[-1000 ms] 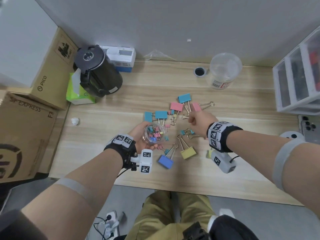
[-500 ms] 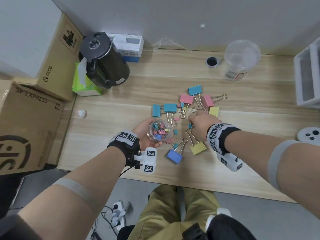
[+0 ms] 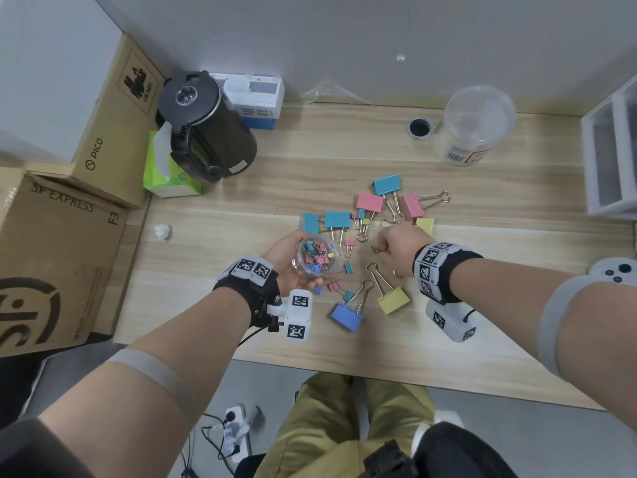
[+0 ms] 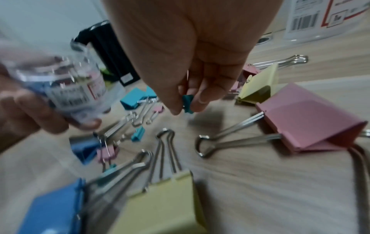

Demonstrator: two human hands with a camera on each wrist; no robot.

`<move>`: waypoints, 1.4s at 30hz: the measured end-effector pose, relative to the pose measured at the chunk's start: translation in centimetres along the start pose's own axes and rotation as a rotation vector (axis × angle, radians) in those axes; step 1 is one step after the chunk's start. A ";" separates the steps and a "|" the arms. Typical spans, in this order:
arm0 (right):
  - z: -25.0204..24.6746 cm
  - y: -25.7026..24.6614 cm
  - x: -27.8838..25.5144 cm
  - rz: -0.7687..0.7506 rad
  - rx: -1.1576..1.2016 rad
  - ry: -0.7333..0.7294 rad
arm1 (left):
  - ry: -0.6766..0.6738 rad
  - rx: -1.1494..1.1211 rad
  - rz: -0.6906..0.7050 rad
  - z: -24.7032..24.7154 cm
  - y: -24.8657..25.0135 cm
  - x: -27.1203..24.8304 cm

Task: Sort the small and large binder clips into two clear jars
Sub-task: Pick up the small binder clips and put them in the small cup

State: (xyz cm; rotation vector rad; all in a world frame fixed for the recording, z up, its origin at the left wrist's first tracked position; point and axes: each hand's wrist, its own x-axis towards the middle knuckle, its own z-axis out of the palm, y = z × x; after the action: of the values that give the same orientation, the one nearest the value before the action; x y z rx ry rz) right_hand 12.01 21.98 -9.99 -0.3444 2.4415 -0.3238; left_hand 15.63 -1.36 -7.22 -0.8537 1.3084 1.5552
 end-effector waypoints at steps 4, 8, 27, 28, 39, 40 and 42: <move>-1.9 -0.8 -0.4 -0.095 0.285 0.146 | 0.047 -0.001 -0.007 0.3 0.3 0.1; -4.7 -3.3 -0.6 -0.192 0.456 0.087 | 0.079 -0.009 0.025 1.0 1.0 -0.2; 0.6 -4.7 -0.3 -0.265 0.041 -0.039 | 0.049 -0.016 0.023 -2.9 -0.1 -1.1; 1.3 -5.0 -0.2 -0.283 0.012 -0.039 | 0.047 -0.021 0.018 -3.0 -0.3 -1.1; 4.7 -6.2 0.1 -0.340 -0.188 -0.091 | -0.001 -0.032 -0.002 -4.7 -1.2 -0.9; 4.8 -6.2 0.2 -0.345 -0.179 -0.091 | 0.000 -0.030 -0.005 -4.9 -1.2 -0.9; 4.9 -6.1 0.4 -0.335 -0.142 -0.080 | 0.003 -0.031 -0.015 -5.2 -1.3 -0.8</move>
State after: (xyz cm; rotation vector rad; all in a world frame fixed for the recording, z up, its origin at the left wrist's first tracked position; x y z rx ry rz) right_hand 15.81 15.46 -11.99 -0.8169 2.3293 -0.2725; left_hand 16.85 -6.56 -7.99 -0.8833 1.2806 1.5668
